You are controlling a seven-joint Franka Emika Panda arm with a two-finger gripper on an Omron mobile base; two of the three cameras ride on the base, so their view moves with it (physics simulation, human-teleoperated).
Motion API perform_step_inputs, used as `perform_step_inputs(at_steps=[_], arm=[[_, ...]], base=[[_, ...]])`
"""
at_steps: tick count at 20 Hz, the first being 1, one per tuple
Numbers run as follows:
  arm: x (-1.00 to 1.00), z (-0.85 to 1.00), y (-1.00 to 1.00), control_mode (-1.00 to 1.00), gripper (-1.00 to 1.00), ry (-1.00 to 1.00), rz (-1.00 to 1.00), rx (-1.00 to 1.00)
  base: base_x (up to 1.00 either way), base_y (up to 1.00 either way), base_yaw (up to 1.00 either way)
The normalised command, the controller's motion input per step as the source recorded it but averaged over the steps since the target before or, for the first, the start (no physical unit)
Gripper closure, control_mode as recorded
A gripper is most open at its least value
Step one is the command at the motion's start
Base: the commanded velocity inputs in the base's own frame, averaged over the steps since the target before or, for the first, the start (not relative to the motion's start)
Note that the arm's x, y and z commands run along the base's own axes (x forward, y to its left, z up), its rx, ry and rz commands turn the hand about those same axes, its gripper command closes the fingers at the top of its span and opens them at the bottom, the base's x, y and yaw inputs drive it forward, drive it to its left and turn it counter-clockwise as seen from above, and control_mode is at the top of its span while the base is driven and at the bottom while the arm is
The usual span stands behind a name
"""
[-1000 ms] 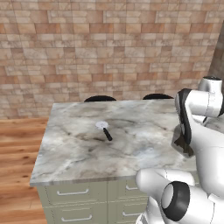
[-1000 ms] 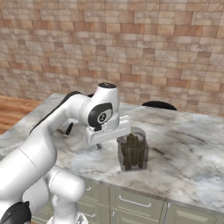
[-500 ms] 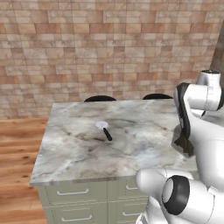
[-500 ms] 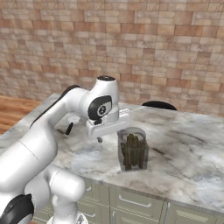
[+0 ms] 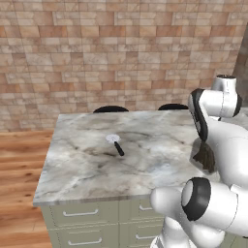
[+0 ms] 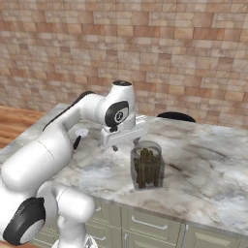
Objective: Pick the jar and jar from the dining table and place them in the open cabinet. Close the cabinet after placing the objects.
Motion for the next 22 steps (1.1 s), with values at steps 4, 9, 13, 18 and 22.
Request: perform_step_inputs(at_steps=[4,9,13,18,22], arm=[[0.0,-0.17,-0.33,-1.0,-1.0,-0.02,0.0,-0.01],[0.01,-0.16,-0.31,-1.0,-1.0,-0.01,0.0,0.0],[0.3,-0.27,-0.02,-1.0,-1.0,0.0,0.0,0.0],[0.32,-0.35,0.0,-1.0,-1.0,0.02,0.0,0.0],[0.05,-0.28,0.0,-1.0,-1.0,0.01,0.0,0.0]], base=[[0.0,0.0,0.0],[0.0,0.0,0.0],[0.0,0.0,0.0],[0.0,0.0,0.0],[0.0,0.0,0.0]])
